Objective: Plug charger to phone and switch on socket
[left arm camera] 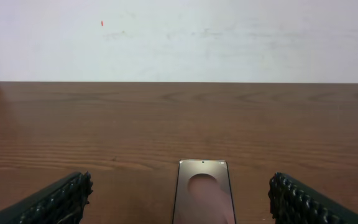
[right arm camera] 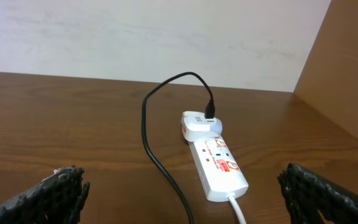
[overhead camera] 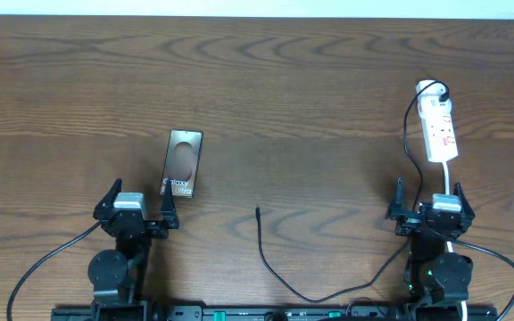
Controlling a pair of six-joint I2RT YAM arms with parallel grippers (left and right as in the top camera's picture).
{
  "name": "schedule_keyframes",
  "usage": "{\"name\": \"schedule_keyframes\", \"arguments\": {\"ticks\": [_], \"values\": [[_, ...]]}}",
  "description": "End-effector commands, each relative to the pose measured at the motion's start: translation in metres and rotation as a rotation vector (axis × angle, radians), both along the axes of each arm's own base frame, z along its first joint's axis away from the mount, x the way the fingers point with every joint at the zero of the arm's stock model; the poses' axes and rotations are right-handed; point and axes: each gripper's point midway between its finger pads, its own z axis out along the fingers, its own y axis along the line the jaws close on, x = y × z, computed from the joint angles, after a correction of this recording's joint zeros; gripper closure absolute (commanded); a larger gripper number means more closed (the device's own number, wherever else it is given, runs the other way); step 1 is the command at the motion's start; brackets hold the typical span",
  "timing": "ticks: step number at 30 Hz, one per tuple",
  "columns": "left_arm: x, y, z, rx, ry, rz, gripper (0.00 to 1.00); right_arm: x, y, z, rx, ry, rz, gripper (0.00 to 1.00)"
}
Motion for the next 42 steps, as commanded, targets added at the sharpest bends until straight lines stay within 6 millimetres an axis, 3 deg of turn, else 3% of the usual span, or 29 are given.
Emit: {"name": "schedule_keyframes", "arguments": {"ticks": [1, 21, 34, 42], "values": [[-0.001, -0.004, -0.015, 0.010, 0.047, -0.023, 0.07, 0.000, 0.001, -0.001, -0.007, 0.004, 0.003, 0.01], [-0.001, -0.003, -0.014, 0.010, 0.041, -0.018, 0.07, 0.000, 0.001, -0.001, -0.007, 0.004, 0.003, 0.01], [-0.002, -0.004, 0.011, -0.023, -0.021, -0.022, 0.07, 0.000, 0.001, -0.001, -0.007, 0.004, 0.003, 0.01], [0.000, 0.002, 0.032, -0.022, 0.106, 0.014, 0.07, 0.000, 0.001, -0.001, -0.007, 0.004, 0.003, 0.01]]}}
